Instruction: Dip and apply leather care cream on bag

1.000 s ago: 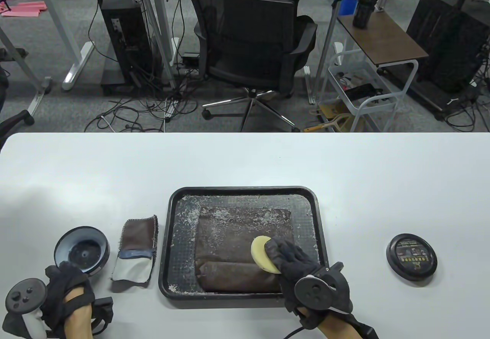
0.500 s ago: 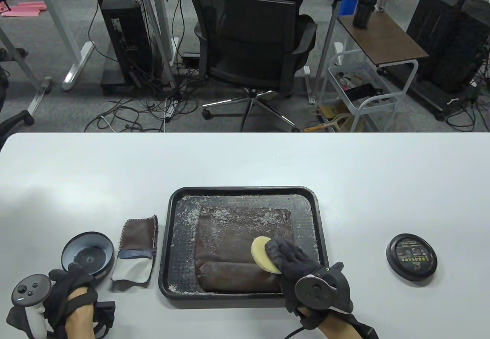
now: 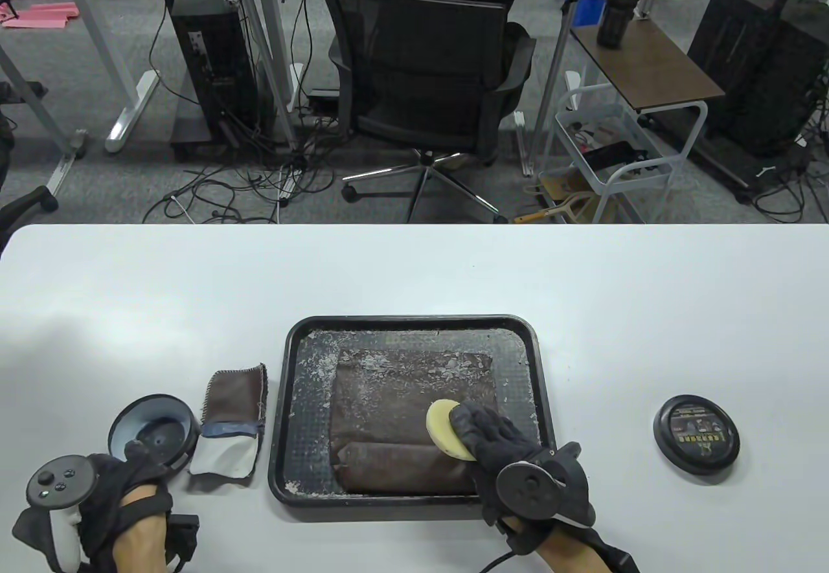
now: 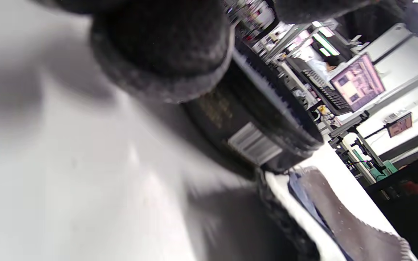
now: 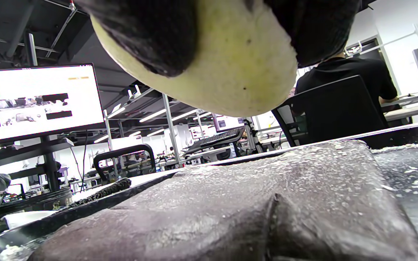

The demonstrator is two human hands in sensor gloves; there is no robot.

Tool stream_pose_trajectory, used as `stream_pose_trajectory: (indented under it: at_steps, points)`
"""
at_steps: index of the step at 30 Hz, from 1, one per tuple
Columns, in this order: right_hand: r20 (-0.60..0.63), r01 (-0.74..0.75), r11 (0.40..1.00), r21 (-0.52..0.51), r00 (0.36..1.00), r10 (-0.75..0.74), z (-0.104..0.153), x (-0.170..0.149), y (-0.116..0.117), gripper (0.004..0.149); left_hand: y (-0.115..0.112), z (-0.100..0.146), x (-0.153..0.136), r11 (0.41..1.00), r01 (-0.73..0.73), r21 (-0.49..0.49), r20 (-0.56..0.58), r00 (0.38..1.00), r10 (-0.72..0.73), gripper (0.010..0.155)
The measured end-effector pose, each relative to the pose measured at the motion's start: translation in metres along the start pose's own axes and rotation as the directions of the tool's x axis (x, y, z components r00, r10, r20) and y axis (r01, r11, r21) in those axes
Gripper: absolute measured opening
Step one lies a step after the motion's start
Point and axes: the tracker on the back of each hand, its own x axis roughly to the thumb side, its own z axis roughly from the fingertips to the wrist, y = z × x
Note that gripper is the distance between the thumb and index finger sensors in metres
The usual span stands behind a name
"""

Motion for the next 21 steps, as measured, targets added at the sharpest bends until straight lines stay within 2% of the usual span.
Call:
stream_pose_trajectory:
  at_steps: [2, 4, 7, 9, 13, 15, 19, 21]
  points:
    - [-0.014, -0.01, 1.0, -0.001, 1.0, 0.01, -0.003, 0.0, 0.002, 0.056, 0.007, 0.01, 0.02, 0.994, 0.041, 0.105, 0.129, 0.99, -0.055, 0.078]
    - [-0.021, -0.027, 1.0, 0.003, 0.999, 0.027, -0.007, 0.001, 0.004, 0.056, 0.007, 0.019, 0.041, 0.985, 0.039, 0.169, 0.258, 0.963, -0.082, 0.076]
    - [-0.007, -0.072, 0.997, 0.007, 0.997, 0.072, -0.014, 0.007, 0.007, 0.057, -0.007, 0.036, 0.076, 0.981, 0.08, 0.177, 0.458, 0.876, -0.154, 0.073]
    - [0.007, -0.115, 0.993, 0.008, 0.993, 0.115, -0.018, 0.011, 0.009, 0.057, -0.028, 0.048, 0.099, 0.985, 0.123, 0.122, 0.587, 0.791, -0.171, 0.07]
    - [0.022, -0.143, 0.99, -0.001, 0.99, 0.143, -0.024, 0.016, 0.013, 0.057, -0.068, 0.068, 0.131, 0.954, 0.298, 0.032, 0.719, 0.656, -0.229, 0.066]
    - [0.014, -0.145, 0.989, -0.007, 0.989, 0.146, -0.028, 0.019, 0.014, 0.057, -0.092, 0.081, 0.144, 0.917, 0.399, 0.012, 0.777, 0.574, -0.26, 0.065]
    - [0.003, -0.16, 0.987, -0.007, 0.987, 0.16, -0.035, 0.025, 0.017, 0.057, -0.119, 0.092, 0.154, 0.848, 0.53, -0.005, 0.817, 0.49, -0.302, 0.064]
    - [-0.004, -0.162, 0.987, 0.0, 0.987, 0.162, -0.04, 0.028, 0.02, 0.057, -0.134, 0.094, 0.155, 0.783, 0.621, -0.014, 0.829, 0.446, -0.338, 0.065]
